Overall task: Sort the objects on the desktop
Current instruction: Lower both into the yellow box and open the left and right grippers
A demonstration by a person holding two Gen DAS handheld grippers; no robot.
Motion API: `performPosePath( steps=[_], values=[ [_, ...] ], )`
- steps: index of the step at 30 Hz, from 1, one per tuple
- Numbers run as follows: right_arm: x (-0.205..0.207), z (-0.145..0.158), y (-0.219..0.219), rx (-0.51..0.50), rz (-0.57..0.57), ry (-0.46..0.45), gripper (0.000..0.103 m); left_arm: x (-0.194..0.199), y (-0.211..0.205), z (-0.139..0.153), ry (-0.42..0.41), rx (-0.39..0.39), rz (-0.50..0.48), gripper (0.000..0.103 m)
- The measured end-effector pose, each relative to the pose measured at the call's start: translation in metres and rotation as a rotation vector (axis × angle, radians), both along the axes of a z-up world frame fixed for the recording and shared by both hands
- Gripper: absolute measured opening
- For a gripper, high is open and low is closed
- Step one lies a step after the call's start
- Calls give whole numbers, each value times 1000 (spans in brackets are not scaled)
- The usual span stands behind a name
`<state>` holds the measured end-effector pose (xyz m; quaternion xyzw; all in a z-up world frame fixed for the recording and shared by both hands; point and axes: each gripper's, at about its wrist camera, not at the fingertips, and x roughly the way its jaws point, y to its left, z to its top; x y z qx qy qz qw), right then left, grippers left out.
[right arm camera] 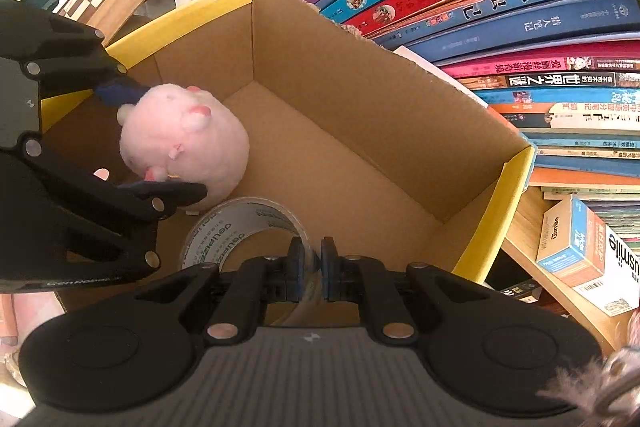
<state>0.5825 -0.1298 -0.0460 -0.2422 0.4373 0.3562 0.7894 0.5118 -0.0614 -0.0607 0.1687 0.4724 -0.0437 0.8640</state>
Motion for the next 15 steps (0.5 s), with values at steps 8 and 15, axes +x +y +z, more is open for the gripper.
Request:
performPosePath(
  steps=[8,15],
  values=[
    [-4,8,0,15,-4,-26,28,-2,-2,8,-35,17,17,74],
    [-10,21,-5,33,-23,-68,43,-10,0,18,-58,36,26,83]
  ],
)
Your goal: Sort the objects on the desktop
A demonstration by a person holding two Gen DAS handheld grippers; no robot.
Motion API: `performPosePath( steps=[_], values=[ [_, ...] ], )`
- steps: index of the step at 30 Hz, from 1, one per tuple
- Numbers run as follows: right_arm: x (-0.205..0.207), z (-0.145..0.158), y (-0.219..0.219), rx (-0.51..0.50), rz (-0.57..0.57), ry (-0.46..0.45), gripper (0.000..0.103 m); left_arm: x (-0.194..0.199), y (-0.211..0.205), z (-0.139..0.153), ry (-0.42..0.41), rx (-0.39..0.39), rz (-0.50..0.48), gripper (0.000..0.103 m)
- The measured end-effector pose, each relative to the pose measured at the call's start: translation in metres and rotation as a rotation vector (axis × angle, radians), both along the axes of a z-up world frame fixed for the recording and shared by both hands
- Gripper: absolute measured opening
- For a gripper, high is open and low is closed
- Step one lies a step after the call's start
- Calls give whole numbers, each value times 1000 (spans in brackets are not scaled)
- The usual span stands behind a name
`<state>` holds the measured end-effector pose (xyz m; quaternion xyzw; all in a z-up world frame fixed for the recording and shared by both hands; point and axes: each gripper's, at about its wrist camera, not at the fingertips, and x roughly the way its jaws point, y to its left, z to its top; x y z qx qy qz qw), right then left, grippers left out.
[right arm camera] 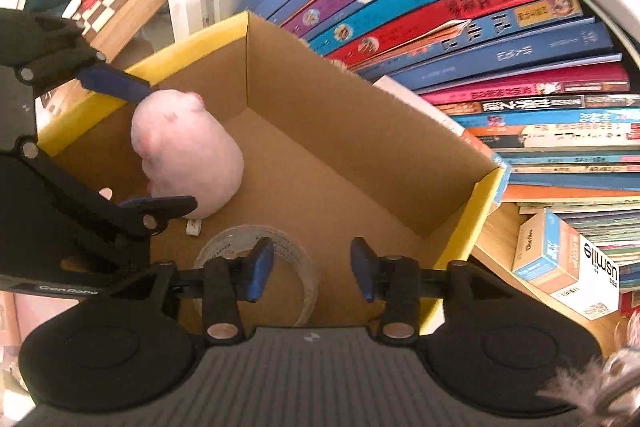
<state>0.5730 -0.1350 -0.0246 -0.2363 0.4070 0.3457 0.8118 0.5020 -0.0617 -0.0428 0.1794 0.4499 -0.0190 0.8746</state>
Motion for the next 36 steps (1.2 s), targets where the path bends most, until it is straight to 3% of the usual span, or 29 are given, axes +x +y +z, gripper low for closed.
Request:
performPosePath(
  steps=[6,16,23,36],
  values=[
    [-4,16,-7,14,-4,-28,46,-10,0,16,-38,-2,10,85],
    [-23,41,-22,67,-46,-71,63,-33,1,44,-122,23,43,93],
    [-37,56,-39,121,-104,-83,73,-56,11,63,-165,-16,95,96],
    [-102,85,-58,129,-157,-147,84,-112,14,89,-244,-54,68,96]
  ],
)
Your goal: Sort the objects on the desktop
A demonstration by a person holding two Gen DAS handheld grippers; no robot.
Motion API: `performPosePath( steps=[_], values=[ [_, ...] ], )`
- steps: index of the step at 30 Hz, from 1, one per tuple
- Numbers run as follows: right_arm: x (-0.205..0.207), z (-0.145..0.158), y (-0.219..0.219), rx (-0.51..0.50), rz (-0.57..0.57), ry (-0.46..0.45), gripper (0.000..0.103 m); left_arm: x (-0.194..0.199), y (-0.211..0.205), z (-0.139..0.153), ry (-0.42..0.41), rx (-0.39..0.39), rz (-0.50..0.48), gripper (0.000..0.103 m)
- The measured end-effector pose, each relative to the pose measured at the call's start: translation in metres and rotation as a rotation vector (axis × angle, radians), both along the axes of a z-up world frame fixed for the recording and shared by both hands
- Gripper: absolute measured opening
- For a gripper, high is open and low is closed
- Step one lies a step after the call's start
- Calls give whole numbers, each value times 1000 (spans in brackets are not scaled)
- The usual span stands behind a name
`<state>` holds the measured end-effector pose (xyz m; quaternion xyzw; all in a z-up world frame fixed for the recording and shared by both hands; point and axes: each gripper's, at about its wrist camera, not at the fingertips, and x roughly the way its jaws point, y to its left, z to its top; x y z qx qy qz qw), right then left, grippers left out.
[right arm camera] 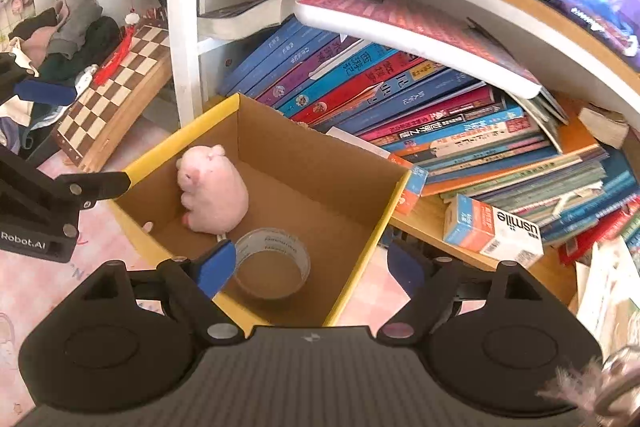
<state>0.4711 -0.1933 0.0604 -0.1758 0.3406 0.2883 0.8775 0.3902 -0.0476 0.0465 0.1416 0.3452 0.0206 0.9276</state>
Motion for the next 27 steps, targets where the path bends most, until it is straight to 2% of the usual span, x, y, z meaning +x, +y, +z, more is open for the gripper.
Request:
performPosePath(
  steps=[14,20,27],
  values=[
    [-110,27,-23,92,-91,-13,88,-92,7,36,-100,-59,-117,99],
    [-163,22,-25,115,-137,2,89,-134,18,36,-98,-95,-140,101],
    [-221,9,-24,151,-217,30,91,-185,30,24,-89,-110,-148,101]
  ],
)
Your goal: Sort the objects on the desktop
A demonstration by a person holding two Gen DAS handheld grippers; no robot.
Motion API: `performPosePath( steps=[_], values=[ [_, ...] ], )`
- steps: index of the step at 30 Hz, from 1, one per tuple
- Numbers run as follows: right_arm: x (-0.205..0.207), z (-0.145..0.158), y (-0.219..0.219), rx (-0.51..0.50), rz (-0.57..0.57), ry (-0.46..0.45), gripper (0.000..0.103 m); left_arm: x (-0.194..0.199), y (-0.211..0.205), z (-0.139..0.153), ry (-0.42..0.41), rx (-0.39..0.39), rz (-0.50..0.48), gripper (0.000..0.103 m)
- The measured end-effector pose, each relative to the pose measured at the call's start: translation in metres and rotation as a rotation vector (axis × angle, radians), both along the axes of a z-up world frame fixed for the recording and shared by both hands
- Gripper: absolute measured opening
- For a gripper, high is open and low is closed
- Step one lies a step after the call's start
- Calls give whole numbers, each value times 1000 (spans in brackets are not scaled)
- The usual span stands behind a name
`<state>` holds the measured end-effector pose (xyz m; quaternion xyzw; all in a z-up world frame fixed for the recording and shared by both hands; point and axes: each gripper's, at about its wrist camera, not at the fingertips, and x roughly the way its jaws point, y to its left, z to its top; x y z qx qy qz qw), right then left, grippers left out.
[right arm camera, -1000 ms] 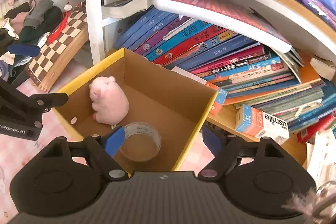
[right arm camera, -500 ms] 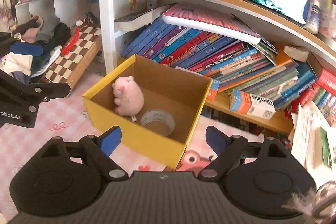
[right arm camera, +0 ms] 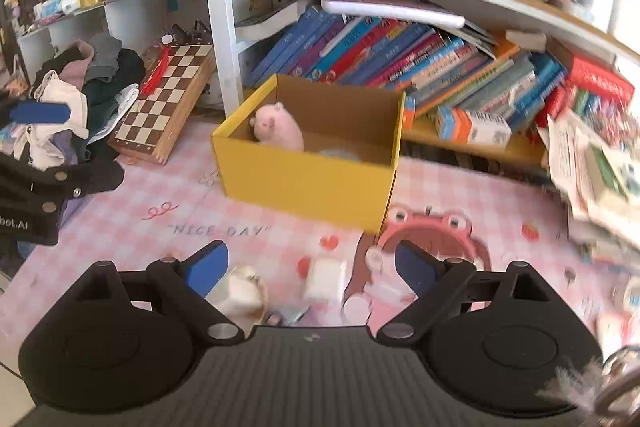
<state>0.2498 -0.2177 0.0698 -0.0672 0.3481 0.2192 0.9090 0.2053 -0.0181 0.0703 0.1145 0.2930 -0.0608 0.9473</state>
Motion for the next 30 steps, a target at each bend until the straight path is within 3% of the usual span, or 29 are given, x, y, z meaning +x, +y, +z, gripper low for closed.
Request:
performPosePath(
  steps=[14,24,30],
  values=[
    [-103,-33,6,12,-94,20,91,-88,35,-25,46,-102,83,101],
    [-157,-57,11,-43,-177,-74,97,-129,42,-49,93,-166,148,101],
    [-173,-70,15,-41,-166,-26,97,-142,39,-60,110,-168,164,101]
  ],
)
